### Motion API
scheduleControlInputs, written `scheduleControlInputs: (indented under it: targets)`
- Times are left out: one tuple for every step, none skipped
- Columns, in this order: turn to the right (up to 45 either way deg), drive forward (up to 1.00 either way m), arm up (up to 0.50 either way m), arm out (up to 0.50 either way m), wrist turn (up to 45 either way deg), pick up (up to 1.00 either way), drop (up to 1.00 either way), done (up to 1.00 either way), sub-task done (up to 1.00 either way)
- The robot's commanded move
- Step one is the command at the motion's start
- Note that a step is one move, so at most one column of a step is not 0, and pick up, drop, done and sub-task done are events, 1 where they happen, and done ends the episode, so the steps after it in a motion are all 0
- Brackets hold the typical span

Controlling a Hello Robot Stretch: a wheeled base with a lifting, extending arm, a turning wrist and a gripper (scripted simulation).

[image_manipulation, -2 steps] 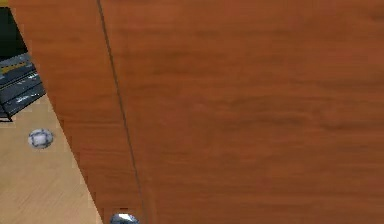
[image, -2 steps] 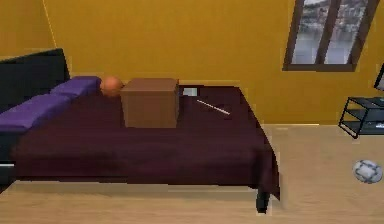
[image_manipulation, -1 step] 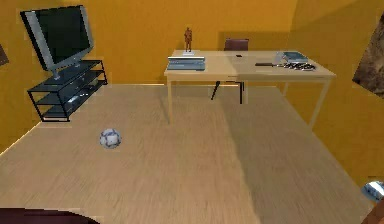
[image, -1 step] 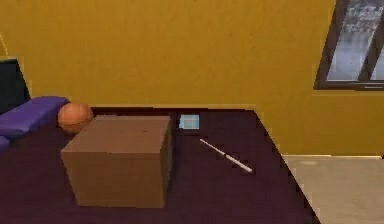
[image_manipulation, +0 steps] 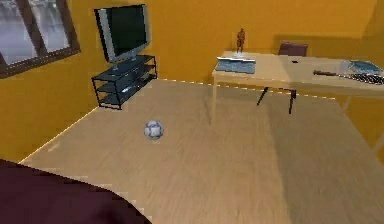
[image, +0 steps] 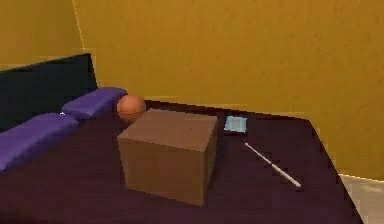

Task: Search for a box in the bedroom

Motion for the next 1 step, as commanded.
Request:
scheduleControlInputs:
  targets:
    - [0.0, 0.00, 0.00, 0.00, 0.0, 0.00, 0.00, 1.00, 0.00]
